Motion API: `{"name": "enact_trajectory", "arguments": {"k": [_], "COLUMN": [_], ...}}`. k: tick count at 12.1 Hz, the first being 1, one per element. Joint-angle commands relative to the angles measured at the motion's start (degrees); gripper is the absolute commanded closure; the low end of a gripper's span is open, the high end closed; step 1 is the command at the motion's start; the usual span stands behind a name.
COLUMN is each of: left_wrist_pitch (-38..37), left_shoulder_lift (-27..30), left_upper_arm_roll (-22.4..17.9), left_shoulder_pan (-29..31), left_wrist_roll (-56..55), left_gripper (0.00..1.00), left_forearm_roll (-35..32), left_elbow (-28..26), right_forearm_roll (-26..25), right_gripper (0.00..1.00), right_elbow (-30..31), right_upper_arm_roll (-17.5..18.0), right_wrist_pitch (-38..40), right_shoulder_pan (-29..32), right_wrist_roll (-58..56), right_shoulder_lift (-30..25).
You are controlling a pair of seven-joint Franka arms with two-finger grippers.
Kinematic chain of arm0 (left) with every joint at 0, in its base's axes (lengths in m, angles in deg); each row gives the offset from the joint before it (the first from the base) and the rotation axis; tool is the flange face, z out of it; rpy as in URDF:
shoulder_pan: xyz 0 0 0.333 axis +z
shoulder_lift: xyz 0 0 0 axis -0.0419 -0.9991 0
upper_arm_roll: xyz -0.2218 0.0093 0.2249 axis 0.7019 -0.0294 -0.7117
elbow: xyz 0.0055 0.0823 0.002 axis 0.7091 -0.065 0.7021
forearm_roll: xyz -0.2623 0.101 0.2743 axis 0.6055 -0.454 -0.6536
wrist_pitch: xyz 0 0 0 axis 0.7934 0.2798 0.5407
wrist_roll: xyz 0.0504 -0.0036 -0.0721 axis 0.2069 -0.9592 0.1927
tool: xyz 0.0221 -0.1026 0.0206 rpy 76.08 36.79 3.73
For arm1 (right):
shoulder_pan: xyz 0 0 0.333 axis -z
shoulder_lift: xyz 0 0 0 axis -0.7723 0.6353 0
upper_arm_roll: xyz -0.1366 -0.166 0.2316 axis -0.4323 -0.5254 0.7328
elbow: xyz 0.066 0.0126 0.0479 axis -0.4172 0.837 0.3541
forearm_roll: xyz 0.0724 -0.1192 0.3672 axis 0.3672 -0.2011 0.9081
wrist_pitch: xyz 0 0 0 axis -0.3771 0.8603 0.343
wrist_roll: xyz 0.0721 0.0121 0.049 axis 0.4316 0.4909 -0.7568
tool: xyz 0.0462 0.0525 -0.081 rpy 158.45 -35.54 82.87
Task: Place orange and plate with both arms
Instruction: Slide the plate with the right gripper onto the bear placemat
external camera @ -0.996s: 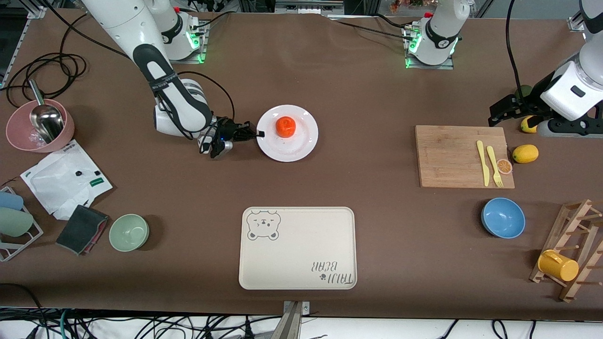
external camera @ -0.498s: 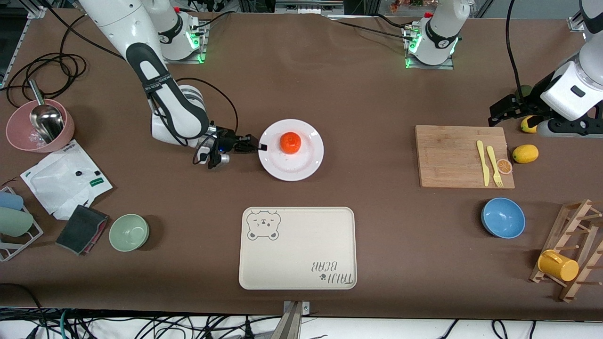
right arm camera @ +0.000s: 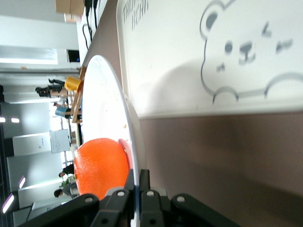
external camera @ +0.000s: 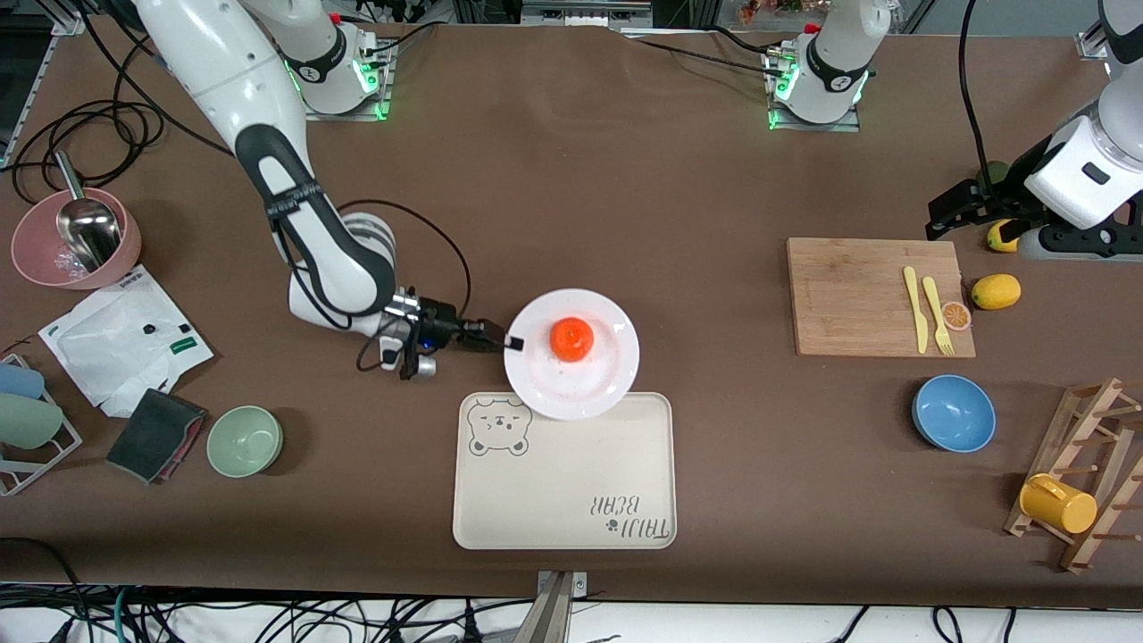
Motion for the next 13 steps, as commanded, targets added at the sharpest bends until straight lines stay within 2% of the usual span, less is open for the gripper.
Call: {"name": "enact_trajectory", "arguments": {"k": [1,3,5,9,12,13], "left_wrist_pitch": [-1.5,-1.5,-1.5,-1.5,-1.5,-1.5], "left_shoulder_lift": [-0.9,-1.0,-0.9,-0.9,-0.9,-0.9], "left_upper_arm_roll": [0.2,0.2,0.2,0.2,0.2,0.2], "left_shoulder_pan": [0.0,0.1,0.0,0.1,0.1,0.1], "left_wrist_roll": [-0.1,-0.1,-0.1,-0.1,-0.1,-0.1], "left_gripper": [0.00,0.00,0.00,0.00,0.00,0.00], "left_forearm_roll": [-0.3,-0.3,-0.3,-0.3,-0.3,-0.3], "left_elbow": [2.1,2.1,2.1,2.0,2.1,2.1], "right_forearm_roll": [-0.9,-7.1,-12.4,-16.2,-16.7,-16.8], "right_gripper": [1.00,1.00,1.00,1.00,1.00,0.88], "right_elbow": [-15.5,-23.7,-28.1,-28.8,-28.5,-28.2], "right_upper_arm_roll": [-3.3,-4.2,-4.6,-5.1,-5.1,-5.1], "right_wrist_pitch": [-0.9,-0.9,-1.0,-1.0,-1.0,-1.1], "right_shoulder_pan": [-4.1,-4.3,-4.7,-4.7,-4.7,-4.7], "right_wrist_roll": [7.8,16.0,22.9,21.9,22.2,22.6], "right_shoulder_lift": [9.9,14.4,16.4,17.8,17.8,17.7]}}
